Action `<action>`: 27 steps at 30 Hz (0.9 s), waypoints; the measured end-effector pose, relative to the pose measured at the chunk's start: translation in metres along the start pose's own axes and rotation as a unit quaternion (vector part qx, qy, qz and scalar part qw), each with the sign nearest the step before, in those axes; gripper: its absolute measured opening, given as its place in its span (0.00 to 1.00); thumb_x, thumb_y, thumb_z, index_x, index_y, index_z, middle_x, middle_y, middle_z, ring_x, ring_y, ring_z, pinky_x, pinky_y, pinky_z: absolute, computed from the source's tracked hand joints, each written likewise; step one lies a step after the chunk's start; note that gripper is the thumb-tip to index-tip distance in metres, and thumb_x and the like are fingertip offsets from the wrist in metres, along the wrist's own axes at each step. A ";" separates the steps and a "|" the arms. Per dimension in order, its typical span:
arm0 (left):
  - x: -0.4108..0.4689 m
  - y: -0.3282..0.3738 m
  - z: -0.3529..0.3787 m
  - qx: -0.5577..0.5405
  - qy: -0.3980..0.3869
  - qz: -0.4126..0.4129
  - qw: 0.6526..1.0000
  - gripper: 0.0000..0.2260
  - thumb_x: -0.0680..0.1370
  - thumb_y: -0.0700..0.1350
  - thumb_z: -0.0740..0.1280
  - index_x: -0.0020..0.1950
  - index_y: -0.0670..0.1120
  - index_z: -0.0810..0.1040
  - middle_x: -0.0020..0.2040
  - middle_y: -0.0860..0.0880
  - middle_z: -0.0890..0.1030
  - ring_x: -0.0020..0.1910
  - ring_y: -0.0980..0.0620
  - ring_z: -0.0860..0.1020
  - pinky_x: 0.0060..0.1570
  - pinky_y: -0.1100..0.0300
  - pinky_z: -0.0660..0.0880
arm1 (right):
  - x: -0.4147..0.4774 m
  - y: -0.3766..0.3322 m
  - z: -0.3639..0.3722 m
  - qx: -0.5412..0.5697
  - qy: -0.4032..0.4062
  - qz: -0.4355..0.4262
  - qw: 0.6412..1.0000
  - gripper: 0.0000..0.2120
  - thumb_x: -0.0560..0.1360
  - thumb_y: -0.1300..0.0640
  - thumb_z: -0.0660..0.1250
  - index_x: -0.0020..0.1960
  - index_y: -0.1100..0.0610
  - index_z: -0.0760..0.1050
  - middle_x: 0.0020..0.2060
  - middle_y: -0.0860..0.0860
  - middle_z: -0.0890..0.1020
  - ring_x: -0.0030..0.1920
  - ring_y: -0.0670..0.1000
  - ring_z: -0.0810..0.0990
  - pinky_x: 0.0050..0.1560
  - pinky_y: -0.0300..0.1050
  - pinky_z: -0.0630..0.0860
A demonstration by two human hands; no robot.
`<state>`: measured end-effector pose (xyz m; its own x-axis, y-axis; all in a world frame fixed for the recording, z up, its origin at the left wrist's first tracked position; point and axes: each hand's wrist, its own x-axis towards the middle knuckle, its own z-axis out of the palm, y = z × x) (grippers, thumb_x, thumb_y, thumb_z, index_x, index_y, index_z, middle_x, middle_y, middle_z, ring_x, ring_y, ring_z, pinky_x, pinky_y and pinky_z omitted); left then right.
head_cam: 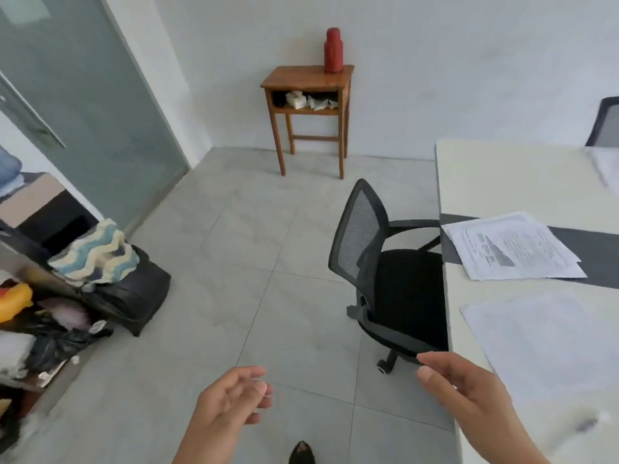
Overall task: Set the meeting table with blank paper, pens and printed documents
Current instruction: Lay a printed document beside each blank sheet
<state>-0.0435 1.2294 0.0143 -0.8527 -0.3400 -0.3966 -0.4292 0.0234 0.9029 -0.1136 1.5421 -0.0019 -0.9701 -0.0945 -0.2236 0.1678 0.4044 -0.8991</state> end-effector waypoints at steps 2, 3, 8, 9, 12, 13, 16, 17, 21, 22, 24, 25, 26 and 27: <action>0.041 0.023 -0.007 0.016 -0.033 0.014 0.999 0.13 0.69 0.45 0.69 0.51 0.42 0.81 0.42 0.43 0.86 0.42 0.45 0.84 0.42 0.54 0.78 | 0.013 -0.014 0.006 0.012 0.036 0.009 0.999 0.07 0.73 0.58 0.72 0.46 0.46 0.82 0.37 0.42 0.85 0.38 0.50 0.81 0.38 0.36 0.76; 0.059 0.032 -0.007 0.026 -0.052 0.019 0.998 0.10 0.72 0.43 0.70 0.51 0.41 0.81 0.42 0.42 0.86 0.43 0.44 0.84 0.42 0.54 0.78 | 0.018 -0.018 0.008 0.016 0.053 0.017 0.998 0.06 0.73 0.58 0.72 0.46 0.47 0.82 0.37 0.42 0.85 0.38 0.50 0.80 0.38 0.32 0.75; 0.135 0.068 0.030 0.075 -0.168 0.022 0.983 0.15 0.67 0.47 0.68 0.51 0.43 0.81 0.43 0.44 0.86 0.41 0.47 0.84 0.43 0.53 0.79 | 0.039 -0.008 0.004 0.041 0.152 0.083 0.984 0.07 0.73 0.58 0.73 0.44 0.45 0.83 0.36 0.47 0.85 0.38 0.46 0.82 0.42 0.43 0.79; 0.148 0.073 0.040 0.086 -0.186 0.020 0.979 0.16 0.67 0.47 0.68 0.51 0.43 0.81 0.43 0.44 0.86 0.41 0.48 0.84 0.42 0.54 0.79 | 0.044 -0.004 0.003 0.045 0.162 0.100 0.981 0.07 0.73 0.58 0.73 0.45 0.46 0.83 0.36 0.48 0.85 0.38 0.47 0.82 0.44 0.48 0.80; 0.187 0.088 0.072 0.105 -0.226 0.012 0.968 0.17 0.65 0.49 0.69 0.51 0.43 0.81 0.42 0.45 0.86 0.39 0.50 0.84 0.41 0.56 0.78 | 0.073 0.003 -0.005 0.054 0.190 0.137 0.971 0.06 0.74 0.59 0.72 0.46 0.49 0.83 0.35 0.47 0.85 0.39 0.46 0.83 0.46 0.57 0.80; 0.199 0.094 0.083 0.112 -0.237 0.009 0.965 0.19 0.64 0.50 0.70 0.51 0.44 0.81 0.43 0.45 0.86 0.39 0.50 0.84 0.40 0.56 0.77 | 0.087 0.005 -0.009 0.056 0.197 0.140 0.969 0.05 0.74 0.58 0.72 0.46 0.48 0.83 0.35 0.47 0.85 0.40 0.46 0.83 0.46 0.56 0.81; 0.234 0.115 0.112 0.133 -0.259 0.006 0.957 0.20 0.62 0.51 0.71 0.51 0.44 0.81 0.43 0.45 0.86 0.39 0.50 0.84 0.40 0.57 0.78 | 0.134 0.003 -0.027 0.061 0.207 0.141 0.966 0.04 0.74 0.55 0.71 0.47 0.47 0.82 0.37 0.46 0.85 0.41 0.45 0.83 0.47 0.52 0.81; 0.246 0.125 0.120 0.141 -0.265 0.010 0.954 0.19 0.63 0.50 0.70 0.51 0.43 0.81 0.43 0.45 0.86 0.39 0.50 0.84 0.40 0.57 0.78 | 0.151 0.000 -0.033 0.066 0.211 0.138 0.965 0.04 0.74 0.55 0.71 0.47 0.47 0.82 0.37 0.46 0.85 0.41 0.45 0.83 0.47 0.52 0.81; 0.291 0.152 0.154 0.179 -0.284 0.020 0.942 0.17 0.65 0.47 0.68 0.51 0.42 0.80 0.42 0.44 0.86 0.38 0.50 0.84 0.40 0.56 0.78 | 0.210 -0.011 -0.054 0.082 0.224 0.115 0.964 0.04 0.74 0.52 0.71 0.48 0.44 0.81 0.38 0.46 0.85 0.41 0.44 0.83 0.46 0.44 0.78; 0.300 0.158 0.163 0.185 -0.289 0.017 0.939 0.17 0.65 0.46 0.67 0.51 0.42 0.80 0.42 0.44 0.86 0.38 0.49 0.85 0.40 0.56 0.78 | 0.219 -0.011 -0.059 0.085 0.227 0.115 0.963 0.04 0.74 0.51 0.71 0.49 0.44 0.81 0.38 0.45 0.84 0.40 0.43 0.83 0.45 0.43 0.78; 0.316 0.170 0.181 0.199 -0.308 0.014 0.930 0.17 0.65 0.47 0.68 0.51 0.42 0.81 0.42 0.44 0.86 0.39 0.48 0.85 0.39 0.57 0.78 | 0.232 -0.011 -0.067 0.091 0.237 0.121 0.960 0.04 0.75 0.51 0.71 0.48 0.44 0.81 0.38 0.45 0.84 0.41 0.43 0.82 0.45 0.43 0.78; 0.323 0.176 0.192 0.209 -0.323 0.012 0.923 0.17 0.65 0.47 0.68 0.51 0.43 0.81 0.42 0.44 0.86 0.39 0.48 0.85 0.39 0.58 0.78 | 0.237 -0.011 -0.071 0.091 0.245 0.129 0.957 0.04 0.74 0.51 0.71 0.48 0.44 0.81 0.38 0.45 0.84 0.42 0.43 0.83 0.46 0.43 0.78; 0.332 0.182 0.204 0.219 -0.338 0.011 0.915 0.17 0.65 0.47 0.68 0.51 0.43 0.81 0.43 0.45 0.86 0.40 0.49 0.85 0.39 0.58 0.78 | 0.242 -0.009 -0.076 0.089 0.255 0.141 0.953 0.04 0.74 0.51 0.71 0.48 0.43 0.81 0.39 0.44 0.84 0.42 0.43 0.83 0.46 0.44 0.78; 0.341 0.187 0.216 0.228 -0.353 0.011 0.907 0.16 0.66 0.48 0.68 0.51 0.44 0.81 0.43 0.45 0.86 0.40 0.49 0.85 0.39 0.58 0.78 | 0.247 -0.006 -0.082 0.088 0.266 0.152 0.948 0.03 0.74 0.51 0.70 0.48 0.43 0.81 0.38 0.44 0.84 0.42 0.44 0.83 0.46 0.44 0.78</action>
<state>-0.4787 1.3213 0.0123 -0.7715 0.3493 -0.5318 -0.3506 0.4641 0.8134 -0.3684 1.5904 -0.0205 -0.8151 0.4933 -0.3037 0.4359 0.1770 -0.8824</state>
